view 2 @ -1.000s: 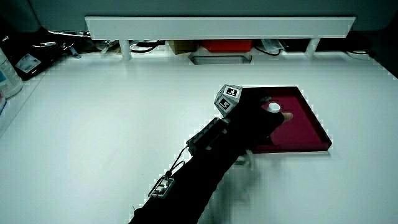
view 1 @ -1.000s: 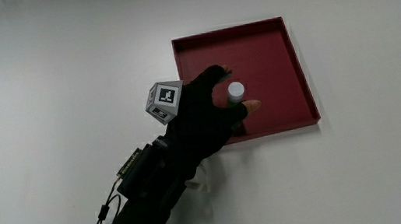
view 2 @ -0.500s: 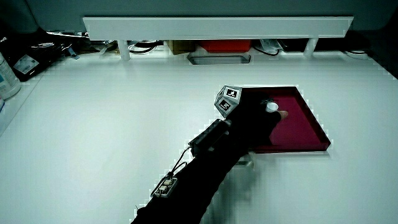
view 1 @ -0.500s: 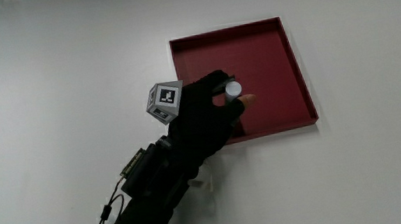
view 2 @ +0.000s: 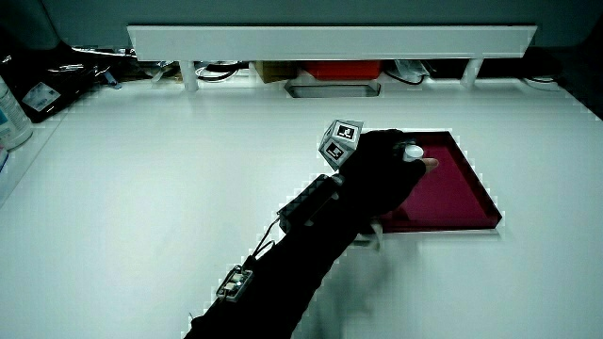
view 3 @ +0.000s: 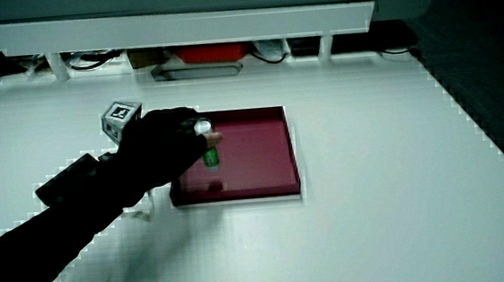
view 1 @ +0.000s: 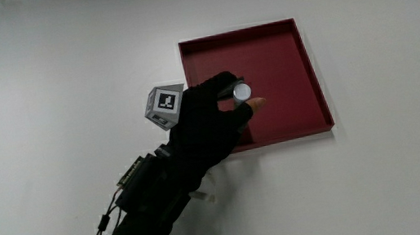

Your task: Pick glue stick

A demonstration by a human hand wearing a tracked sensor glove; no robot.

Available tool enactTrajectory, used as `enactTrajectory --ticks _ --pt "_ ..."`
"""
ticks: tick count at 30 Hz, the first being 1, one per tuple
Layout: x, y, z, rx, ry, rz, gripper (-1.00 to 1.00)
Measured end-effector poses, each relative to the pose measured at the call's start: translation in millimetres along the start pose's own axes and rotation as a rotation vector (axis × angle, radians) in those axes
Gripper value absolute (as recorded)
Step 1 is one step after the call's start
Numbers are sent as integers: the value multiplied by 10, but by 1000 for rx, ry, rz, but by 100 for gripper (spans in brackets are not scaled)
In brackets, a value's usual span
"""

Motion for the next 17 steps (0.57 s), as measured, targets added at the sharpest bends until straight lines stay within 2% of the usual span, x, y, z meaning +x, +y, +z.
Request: enactTrajectory --ticks 1,3,4,5,7,8,10,11,12,13,14,15,16,17 --pt "42 -19 31 -9 -10 -3 100" --pt "96 -45 101 -15 -29 -52 100" --pt "149 -77 144 -29 -62 -57 100" --pt "201 -109 196 -26 -46 -44 100" --pt "270 -160 288 -45 -58 -51 100" --pt "304 -183 327 -53 -100 -84 100" --pt "382 -252 433 -51 -90 -72 100" --pt "426 -289 488 -52 -64 -60 100" --pt "449 -308 534 -49 -53 -80 100" --pt "508 -343 582 -59 -51 -64 100" --pt "537 -375 616 -75 -117 -73 100" --pt "551 -410 680 -54 -59 -62 100" --pt "585 -439 723 -64 -71 -76 100" --pt "644 -496 770 -62 -64 -17 100"
